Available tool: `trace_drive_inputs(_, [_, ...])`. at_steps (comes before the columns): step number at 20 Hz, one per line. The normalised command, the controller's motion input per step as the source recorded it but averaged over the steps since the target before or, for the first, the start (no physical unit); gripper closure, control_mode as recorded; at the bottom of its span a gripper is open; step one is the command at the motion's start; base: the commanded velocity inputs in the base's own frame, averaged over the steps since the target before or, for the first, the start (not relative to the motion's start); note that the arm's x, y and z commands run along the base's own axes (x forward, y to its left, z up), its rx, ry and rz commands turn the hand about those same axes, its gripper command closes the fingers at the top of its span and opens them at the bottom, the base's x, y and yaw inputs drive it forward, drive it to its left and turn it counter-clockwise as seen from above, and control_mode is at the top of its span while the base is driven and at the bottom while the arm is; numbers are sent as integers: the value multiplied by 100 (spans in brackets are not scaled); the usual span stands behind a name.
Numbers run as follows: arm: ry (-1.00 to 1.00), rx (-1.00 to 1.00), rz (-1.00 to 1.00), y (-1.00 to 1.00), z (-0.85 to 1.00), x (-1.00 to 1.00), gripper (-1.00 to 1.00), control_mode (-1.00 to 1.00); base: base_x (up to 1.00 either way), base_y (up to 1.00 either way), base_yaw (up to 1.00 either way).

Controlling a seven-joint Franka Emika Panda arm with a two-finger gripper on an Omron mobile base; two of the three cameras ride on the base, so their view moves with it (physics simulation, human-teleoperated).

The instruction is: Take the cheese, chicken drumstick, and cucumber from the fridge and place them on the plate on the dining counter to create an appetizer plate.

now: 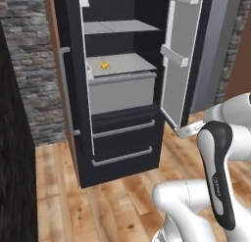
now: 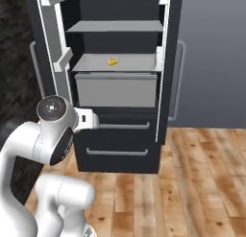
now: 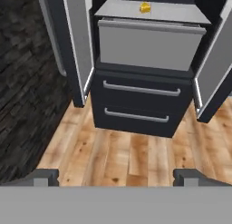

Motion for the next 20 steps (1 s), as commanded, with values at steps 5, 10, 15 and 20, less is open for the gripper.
trace_drive_inputs(5, [0, 0, 0, 0, 0, 0, -100, 100, 100, 0, 5])
trace_drive_inputs(10, [0, 0, 0, 0, 0, 0, -100, 100, 96, 0, 4])
trace_drive_inputs(15, [0, 0, 0, 0, 0, 0, -100, 100, 86, 0, 3])
trace_drive_inputs(20, [0, 0, 0, 0, 0, 0, -100, 100, 82, 0, 4])
